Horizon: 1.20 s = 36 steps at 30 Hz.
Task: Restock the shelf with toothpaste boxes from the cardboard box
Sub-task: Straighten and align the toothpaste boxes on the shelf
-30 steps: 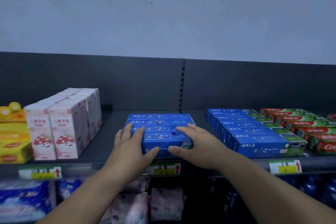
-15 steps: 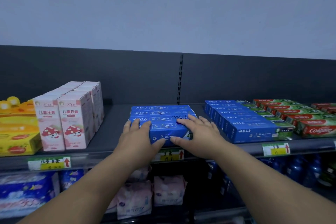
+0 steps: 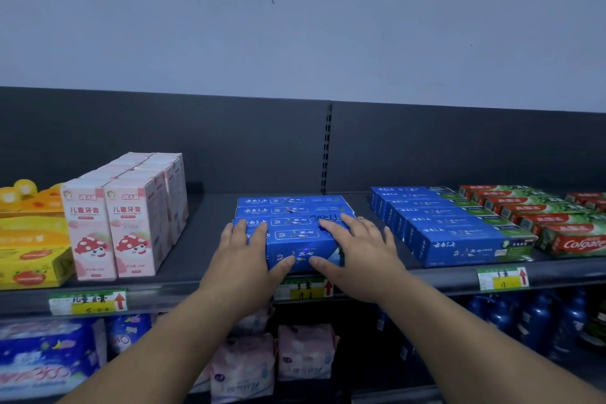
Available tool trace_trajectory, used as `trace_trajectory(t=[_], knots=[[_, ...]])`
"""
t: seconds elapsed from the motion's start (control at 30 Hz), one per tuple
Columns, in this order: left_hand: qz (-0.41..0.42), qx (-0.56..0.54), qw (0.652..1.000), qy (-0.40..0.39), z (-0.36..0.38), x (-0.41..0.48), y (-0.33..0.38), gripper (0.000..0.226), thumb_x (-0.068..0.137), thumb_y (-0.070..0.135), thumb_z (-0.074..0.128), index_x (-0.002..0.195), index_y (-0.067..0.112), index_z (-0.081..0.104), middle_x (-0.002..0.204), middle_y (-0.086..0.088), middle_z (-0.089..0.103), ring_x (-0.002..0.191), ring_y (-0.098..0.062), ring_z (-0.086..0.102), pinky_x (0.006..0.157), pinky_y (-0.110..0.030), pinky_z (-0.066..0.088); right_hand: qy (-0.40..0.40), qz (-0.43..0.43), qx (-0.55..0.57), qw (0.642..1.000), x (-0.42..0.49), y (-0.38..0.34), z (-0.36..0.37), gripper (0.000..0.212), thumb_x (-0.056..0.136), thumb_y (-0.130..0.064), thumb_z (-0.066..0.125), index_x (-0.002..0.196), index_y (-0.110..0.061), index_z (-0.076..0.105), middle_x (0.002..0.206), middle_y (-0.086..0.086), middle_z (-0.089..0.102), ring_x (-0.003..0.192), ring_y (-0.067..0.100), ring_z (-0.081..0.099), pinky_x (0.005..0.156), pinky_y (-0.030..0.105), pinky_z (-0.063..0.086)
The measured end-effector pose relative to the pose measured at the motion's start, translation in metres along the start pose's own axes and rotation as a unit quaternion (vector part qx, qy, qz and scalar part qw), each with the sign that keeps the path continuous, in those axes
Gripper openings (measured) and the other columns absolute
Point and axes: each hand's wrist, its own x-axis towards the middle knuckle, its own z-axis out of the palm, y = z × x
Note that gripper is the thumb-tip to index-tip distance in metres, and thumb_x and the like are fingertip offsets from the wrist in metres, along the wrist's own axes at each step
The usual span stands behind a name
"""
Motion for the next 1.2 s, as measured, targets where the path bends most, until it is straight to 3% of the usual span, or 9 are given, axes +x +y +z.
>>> trace_trajectory(t=[0.33, 0.5, 0.63, 0.83, 0.9, 1.03, 1.2], knots=[[-0.004, -0.017, 1.0, 0.0, -0.007, -0.003, -0.004, 0.08, 0.089, 0.067, 0.037, 0.153, 0.026, 0.01, 0.161, -0.003, 0.0, 0.147, -0.023, -0.008, 0.119, -0.036, 0.005, 0.014, 0.018, 0.019, 1.0, 0.004, -0.005, -0.005, 0.074, 0.081, -0.082, 0.03, 0.147, -0.05, 0.02, 0.161, -0.009, 0.014, 0.149, 0.017, 0.003, 0.117, 0.056, -0.007], [0.024, -0.077, 0.995, 0.066, -0.012, -0.032, -0.022, 0.076, 0.09, 0.061, 0.043, 0.152, 0.03, 0.013, 0.16, 0.005, -0.009, 0.146, -0.015, -0.014, 0.118, -0.031, -0.001, 0.062, -0.005, 0.063, 0.996, -0.002, -0.035, -0.002, 0.073, 0.082, -0.079, 0.034, 0.147, -0.048, 0.022, 0.16, -0.011, 0.013, 0.149, 0.012, 0.001, 0.119, 0.049, -0.009], [0.038, -0.064, 0.985, 0.156, -0.032, -0.041, -0.049, 0.073, 0.091, 0.054, 0.047, 0.151, 0.032, 0.013, 0.16, 0.008, -0.009, 0.145, -0.01, -0.014, 0.115, -0.025, -0.004, 0.067, -0.054, 0.095, 0.992, 0.001, -0.07, 0.003, 0.07, 0.082, -0.077, 0.038, 0.145, -0.048, 0.028, 0.16, -0.014, 0.014, 0.148, 0.009, 0.004, 0.12, 0.046, -0.007], [0.039, 0.062, 0.956, 0.285, -0.072, -0.027, -0.094, 0.076, 0.082, 0.041, 0.067, 0.146, 0.014, 0.036, 0.156, -0.011, 0.024, 0.145, -0.03, 0.017, 0.117, -0.042, 0.014, 0.06, -0.102, 0.116, 0.986, 0.008, -0.11, 0.005, 0.064, 0.085, -0.073, 0.041, 0.143, -0.048, 0.032, 0.159, -0.016, 0.015, 0.148, 0.008, 0.006, 0.12, 0.046, -0.007], [0.023, 0.125, 0.956, 0.266, -0.084, -0.022, -0.101, 0.08, 0.082, 0.048, 0.064, 0.147, 0.015, 0.033, 0.157, -0.011, 0.022, 0.145, -0.031, 0.017, 0.116, -0.046, 0.014, 0.053, -0.105, 0.121, 0.986, 0.007, -0.115, 0.009, 0.062, 0.086, -0.072, 0.043, 0.142, -0.048, 0.033, 0.159, -0.016, 0.015, 0.148, 0.008, 0.006, 0.12, 0.045, -0.008], [-0.025, 0.193, 0.961, 0.199, -0.092, -0.014, -0.108, 0.081, 0.089, 0.063, 0.04, 0.152, 0.029, 0.003, 0.161, 0.0, 0.001, 0.147, -0.026, -0.002, 0.117, -0.046, -0.002, 0.048, -0.093, 0.125, 0.987, 0.006, -0.114, 0.012, 0.061, 0.086, -0.071, 0.042, 0.142, -0.049, 0.034, 0.159, -0.016, 0.015, 0.148, 0.007, 0.006, 0.12, 0.045, -0.008], [-0.027, 0.187, 0.961, 0.202, -0.093, -0.016, -0.11, 0.08, 0.087, 0.063, 0.044, 0.151, 0.03, 0.009, 0.159, 0.001, 0.012, 0.147, -0.025, 0.003, 0.117, -0.048, 0.001, 0.062, -0.083, 0.14, 0.985, 0.003, -0.108, 0.008, 0.06, 0.086, -0.07, 0.044, 0.141, -0.048, 0.037, 0.158, -0.017, 0.017, 0.147, 0.004, 0.009, 0.12, 0.044, -0.008]])
